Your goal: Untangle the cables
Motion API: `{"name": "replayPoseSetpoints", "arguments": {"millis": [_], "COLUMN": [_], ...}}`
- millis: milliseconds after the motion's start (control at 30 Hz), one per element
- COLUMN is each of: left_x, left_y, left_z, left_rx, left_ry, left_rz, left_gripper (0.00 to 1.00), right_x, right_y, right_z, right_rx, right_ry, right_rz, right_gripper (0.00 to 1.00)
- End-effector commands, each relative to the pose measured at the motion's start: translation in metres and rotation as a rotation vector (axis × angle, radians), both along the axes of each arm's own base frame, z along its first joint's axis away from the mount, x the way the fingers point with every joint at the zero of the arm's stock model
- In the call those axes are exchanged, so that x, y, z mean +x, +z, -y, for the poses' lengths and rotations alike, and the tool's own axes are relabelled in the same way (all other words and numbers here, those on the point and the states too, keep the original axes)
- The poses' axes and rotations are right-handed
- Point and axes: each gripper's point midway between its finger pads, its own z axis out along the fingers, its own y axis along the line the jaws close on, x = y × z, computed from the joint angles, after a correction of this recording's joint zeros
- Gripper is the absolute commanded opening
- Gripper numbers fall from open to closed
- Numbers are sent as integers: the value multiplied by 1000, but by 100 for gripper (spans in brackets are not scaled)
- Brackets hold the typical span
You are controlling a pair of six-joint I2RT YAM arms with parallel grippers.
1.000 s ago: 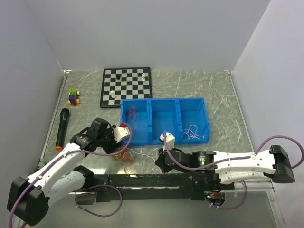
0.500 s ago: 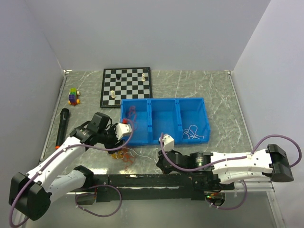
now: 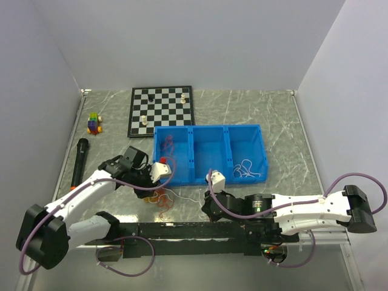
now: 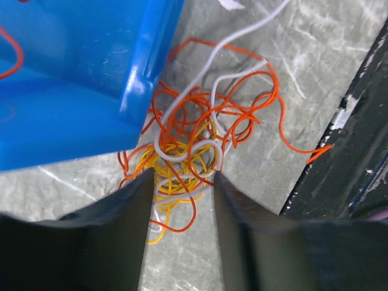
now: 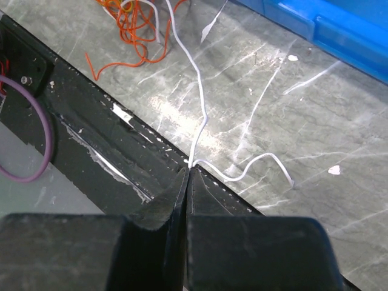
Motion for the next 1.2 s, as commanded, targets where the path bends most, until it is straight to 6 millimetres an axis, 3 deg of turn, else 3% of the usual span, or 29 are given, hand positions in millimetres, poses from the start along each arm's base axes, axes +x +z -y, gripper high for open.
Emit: {"name": "replayPoseSetpoints", "arguments": {"millis": [0,200,233,433,800,1033,1100,1167], "left_x": [12,24,26,24,18,17,17,16], "left_y": [3,15,17,21,32,29,26,28], "left_z": [9,9,7,-6,-33,-25,-18,-9], "left_rx": [-4,-5,2,41,115,78,52,19], "left_ry": [-15,8,13,25,36,38,32,21], "left_rz": [30,94,107,149,250,237,212,179], "left_gripper": [40,3,1,1,1,1,11,31], "right_x": [2,3,4,10,29,32,33,34], "right_y": [6,12,14,36,112,154,170,182], "right_z": [2,10,11,23,59,64,64,62], "right_rx": [17,26,29,55,152,202,220,242], "right_ry": [-19,-34,-39,-61,-123,-97,-82,-75], "right_rz": [13,17,22,63,192,257,285,303], "right_gripper": [0,0,0,0,0,0,0,0]}}
